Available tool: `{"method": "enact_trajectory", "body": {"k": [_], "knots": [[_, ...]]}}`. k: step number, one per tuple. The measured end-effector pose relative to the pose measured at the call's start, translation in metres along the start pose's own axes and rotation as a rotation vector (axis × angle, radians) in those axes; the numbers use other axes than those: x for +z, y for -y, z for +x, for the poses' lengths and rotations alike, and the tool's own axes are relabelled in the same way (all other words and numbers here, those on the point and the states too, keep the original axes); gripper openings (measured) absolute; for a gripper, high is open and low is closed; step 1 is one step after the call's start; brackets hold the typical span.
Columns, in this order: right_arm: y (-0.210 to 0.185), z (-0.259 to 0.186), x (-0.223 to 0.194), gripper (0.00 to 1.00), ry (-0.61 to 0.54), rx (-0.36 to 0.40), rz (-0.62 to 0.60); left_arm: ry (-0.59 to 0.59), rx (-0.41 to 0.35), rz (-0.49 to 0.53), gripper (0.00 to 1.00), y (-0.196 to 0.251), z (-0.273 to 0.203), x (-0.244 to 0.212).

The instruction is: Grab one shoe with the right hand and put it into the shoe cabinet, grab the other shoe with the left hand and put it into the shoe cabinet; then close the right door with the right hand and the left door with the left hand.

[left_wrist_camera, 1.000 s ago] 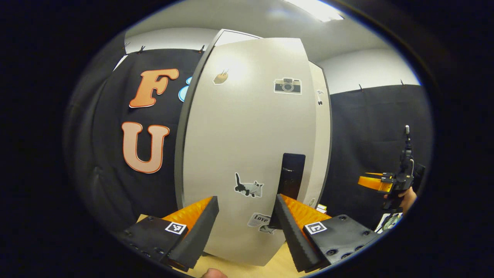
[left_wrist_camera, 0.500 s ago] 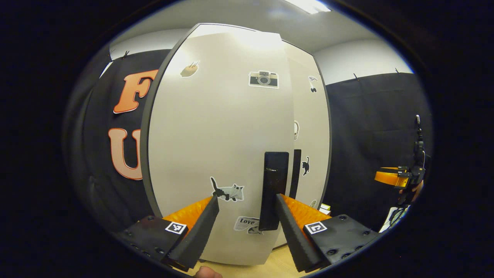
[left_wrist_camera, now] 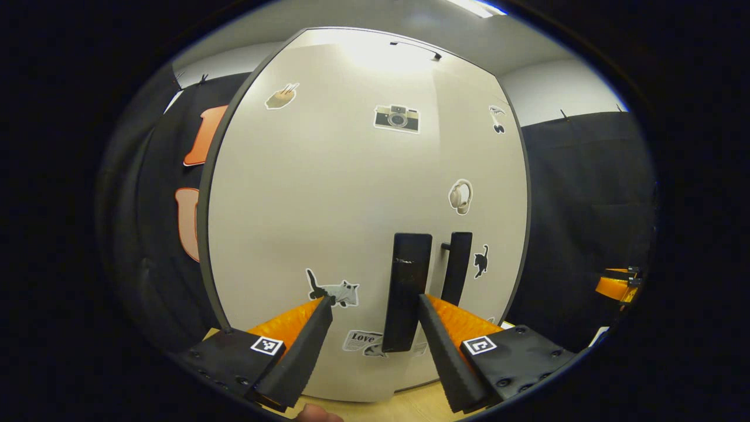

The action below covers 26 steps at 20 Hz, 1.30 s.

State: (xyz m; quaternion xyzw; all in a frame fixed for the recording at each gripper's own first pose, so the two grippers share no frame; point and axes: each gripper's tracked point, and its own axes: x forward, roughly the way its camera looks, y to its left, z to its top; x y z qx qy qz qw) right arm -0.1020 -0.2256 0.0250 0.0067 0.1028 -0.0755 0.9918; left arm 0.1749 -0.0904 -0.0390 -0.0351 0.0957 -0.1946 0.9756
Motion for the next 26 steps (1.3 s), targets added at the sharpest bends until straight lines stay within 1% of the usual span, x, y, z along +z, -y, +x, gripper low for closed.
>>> {"method": "enact_trajectory", "body": {"k": [1,2,4,5,6,7,8,9,11,12,13,15,17,18,19,22,23,24,25,26], "knots": [[-0.006,0.002,0.005,0.93,0.007,0.018,-0.005,0.018,0.011,0.010,0.93,0.001,-0.007,0.009],[-0.012,0.005,0.011,0.92,0.018,0.041,-0.006,0.033,0.026,0.022,0.93,0.000,-0.016,0.018],[-0.030,0.012,0.026,0.93,0.046,0.093,-0.006,0.070,0.061,0.055,0.98,-0.004,-0.038,0.040],[-0.039,0.015,0.034,0.92,0.059,0.117,-0.007,0.092,0.076,0.067,0.95,-0.005,-0.051,0.052],[-0.046,0.018,0.042,0.97,0.074,0.135,-0.013,0.113,0.092,0.078,0.94,-0.007,-0.063,0.066],[-0.054,0.020,0.049,0.92,0.088,0.154,-0.022,0.132,0.116,0.092,0.96,-0.012,-0.075,0.079],[-0.063,0.021,0.056,0.92,0.104,0.176,-0.034,0.146,0.143,0.106,0.98,-0.017,-0.088,0.091],[-0.073,0.024,0.063,0.92,0.121,0.200,-0.045,0.163,0.172,0.118,0.96,-0.023,-0.100,0.103],[-0.089,0.027,0.075,0.92,0.143,0.234,-0.056,0.199,0.226,0.127,0.96,-0.032,-0.125,0.128],[-0.095,0.028,0.078,0.92,0.144,0.245,-0.063,0.220,0.251,0.127,0.96,-0.036,-0.140,0.141],[-0.100,0.030,0.082,0.92,0.145,0.251,-0.074,0.246,0.277,0.131,0.94,-0.043,-0.157,0.155],[-0.110,0.032,0.091,0.92,0.148,0.264,-0.083,0.297,0.327,0.143,0.95,-0.053,-0.187,0.179],[-0.119,0.032,0.102,0.92,0.161,0.287,-0.073,0.337,0.385,0.144,0.93,-0.065,-0.216,0.199],[-0.125,0.030,0.110,0.92,0.178,0.305,-0.065,0.356,0.405,0.132,0.95,-0.068,-0.226,0.207],[-0.130,0.028,0.118,0.92,0.195,0.322,-0.060,0.375,0.425,0.123,0.94,-0.072,-0.238,0.214],[-0.142,0.015,0.144,0.92,0.255,0.358,-0.082,0.404,0.514,0.148,0.97,-0.091,-0.277,0.229],[-0.145,0.011,0.152,0.92,0.270,0.361,-0.097,0.412,0.527,0.143,0.93,-0.096,-0.283,0.232],[-0.146,0.008,0.158,0.92,0.279,0.361,-0.110,0.417,0.525,0.116,0.95,-0.098,-0.287,0.235],[-0.147,0.006,0.164,0.92,0.285,0.361,-0.118,0.422,0.528,0.090,0.94,-0.104,-0.291,0.238],[-0.148,0.000,0.170,0.92,0.290,0.362,-0.123,0.422,0.543,0.082,0.95,-0.110,-0.299,0.240]]}}
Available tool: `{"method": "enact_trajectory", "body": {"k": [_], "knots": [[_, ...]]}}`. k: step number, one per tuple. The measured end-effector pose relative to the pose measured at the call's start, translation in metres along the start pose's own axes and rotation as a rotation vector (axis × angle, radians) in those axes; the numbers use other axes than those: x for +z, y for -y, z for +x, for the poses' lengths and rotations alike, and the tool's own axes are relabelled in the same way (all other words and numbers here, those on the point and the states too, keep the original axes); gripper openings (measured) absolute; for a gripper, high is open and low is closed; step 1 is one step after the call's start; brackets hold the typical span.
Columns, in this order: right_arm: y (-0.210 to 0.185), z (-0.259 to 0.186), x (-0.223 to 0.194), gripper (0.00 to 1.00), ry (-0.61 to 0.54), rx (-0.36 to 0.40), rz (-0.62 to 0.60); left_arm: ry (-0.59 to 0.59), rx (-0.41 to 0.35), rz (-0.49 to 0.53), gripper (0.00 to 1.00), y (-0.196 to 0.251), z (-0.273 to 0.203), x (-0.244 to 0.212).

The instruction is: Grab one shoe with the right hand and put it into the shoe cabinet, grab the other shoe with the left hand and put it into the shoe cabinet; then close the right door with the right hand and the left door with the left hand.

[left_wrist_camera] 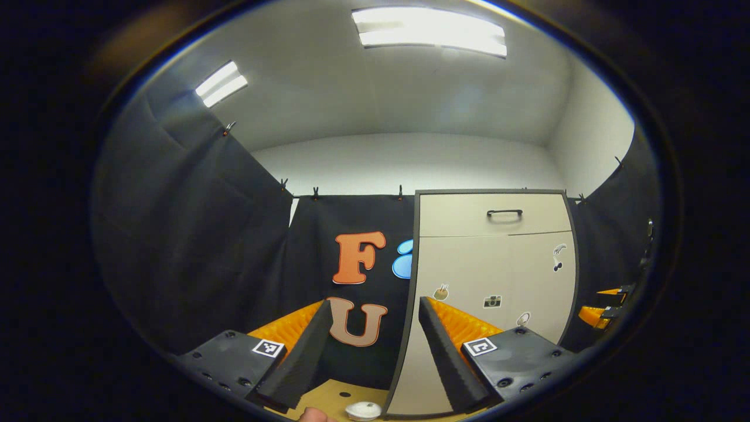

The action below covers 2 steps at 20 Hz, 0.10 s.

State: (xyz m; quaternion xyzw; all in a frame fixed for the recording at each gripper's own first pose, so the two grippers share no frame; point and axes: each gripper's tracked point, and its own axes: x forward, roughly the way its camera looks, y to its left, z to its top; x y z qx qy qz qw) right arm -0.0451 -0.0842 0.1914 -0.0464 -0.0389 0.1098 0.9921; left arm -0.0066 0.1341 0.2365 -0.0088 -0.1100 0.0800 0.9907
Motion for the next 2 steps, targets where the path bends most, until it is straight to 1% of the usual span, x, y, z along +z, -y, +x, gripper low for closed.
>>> {"method": "enact_trajectory", "body": {"k": [1,2], "knots": [[0.0004,-0.0010,0.0060,0.93,0.004,-0.002,-0.001,-0.008,0.024,0.011,0.93,-0.0071,-0.0019,0.0014],[0.0032,-0.0035,0.0117,0.93,0.007,-0.009,0.002,-0.010,0.046,0.024,0.95,-0.0145,-0.0049,0.0035]]}}
